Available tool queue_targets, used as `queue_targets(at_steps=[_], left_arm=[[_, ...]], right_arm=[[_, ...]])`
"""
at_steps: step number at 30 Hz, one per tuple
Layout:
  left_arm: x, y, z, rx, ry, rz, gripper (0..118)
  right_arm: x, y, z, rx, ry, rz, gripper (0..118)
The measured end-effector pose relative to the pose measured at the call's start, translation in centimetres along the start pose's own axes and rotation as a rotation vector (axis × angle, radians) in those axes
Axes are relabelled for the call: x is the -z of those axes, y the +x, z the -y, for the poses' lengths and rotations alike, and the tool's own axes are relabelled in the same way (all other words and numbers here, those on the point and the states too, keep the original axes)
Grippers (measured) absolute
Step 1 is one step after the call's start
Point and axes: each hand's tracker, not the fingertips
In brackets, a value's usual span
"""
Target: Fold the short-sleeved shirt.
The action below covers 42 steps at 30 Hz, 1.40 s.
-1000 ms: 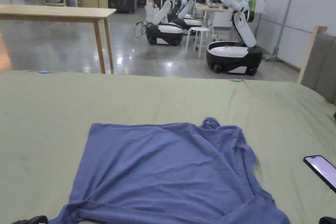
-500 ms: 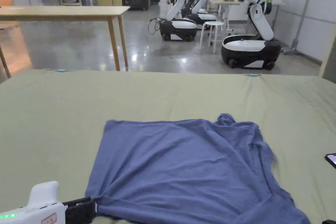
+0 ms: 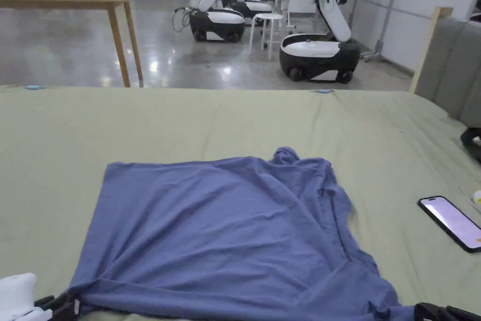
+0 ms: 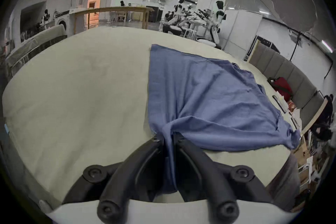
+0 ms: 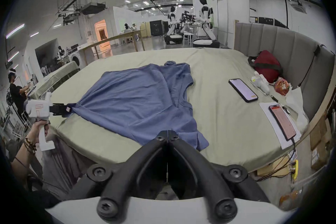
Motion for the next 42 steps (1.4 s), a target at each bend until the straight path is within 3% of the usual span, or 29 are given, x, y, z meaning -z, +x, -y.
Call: queue_targets(at_steps=[1,2,4,5,6,9,12,13,15,17,18,20,28,33,42], left_arm=[[-0.1,-0.2,0.0,-0.015,0.004,0.009,7],[-0.2,-0.2,-0.1,-0.017,0.008,0.013,7],[-0.4,-0.3,-0.2,-0.024,0.008,0.019,7],[-0.5,-0.2,-0.2,-0.025,0.01,0.021,7],[-0.6,-0.2,-0.2,-0.027,0.013,0.024,7],[-0.6,-0.2,-0.1,-0.017,0.014,0.025,7],[-0.6,-0.1,-0.1,-0.009,0.014,0.024,7],[-0.6,-0.1,-0.1,-0.007,0.015,0.022,7],[-0.6,-0.1,0.0,-0.007,0.014,0.025,7],[-0.5,-0.2,0.0,-0.006,0.014,0.026,7],[-0.5,-0.3,0.0,-0.011,0.013,0.029,7],[-0.4,-0.4,0.0,-0.02,0.011,0.033,7],[-1.8,-0.3,-1.3,-0.011,0.041,0.07,7],[-3.5,1.1,-5.9,-0.013,0.116,0.123,7],[3.1,2.2,-13.3,0.075,0.05,0.047,7]], right_arm=[[1.2,0.4,0.5,0.005,-0.012,0.006,2],[2.1,0.7,0.8,0.011,-0.024,0.018,29],[4.3,1.0,1.6,0.017,-0.101,0.031,117],[5.0,0.8,2.4,0.024,-0.191,0.061,115],[5.9,0.9,2.2,-0.003,-0.134,0.043,113],[7.7,0.5,3.4,-0.026,-0.201,0.101,113],[10.0,1.4,4.3,0.032,-0.272,0.096,112],[9.9,1.7,4.0,0.051,-0.287,0.084,106],[10.3,1.8,4.0,0.055,-0.287,0.076,73],[10.1,0.9,4.2,0.016,-0.277,0.115,62],[10.0,0.9,4.2,-0.003,-0.277,0.099,49],[9.4,0.7,4.0,-0.01,-0.248,0.101,7],[7.0,0.6,1.8,0.047,-0.175,0.037,6],[5.6,0.3,-3.4,0.008,-0.038,0.045,7],[14.6,2.0,-12.9,-0.006,0.007,0.029,7]])
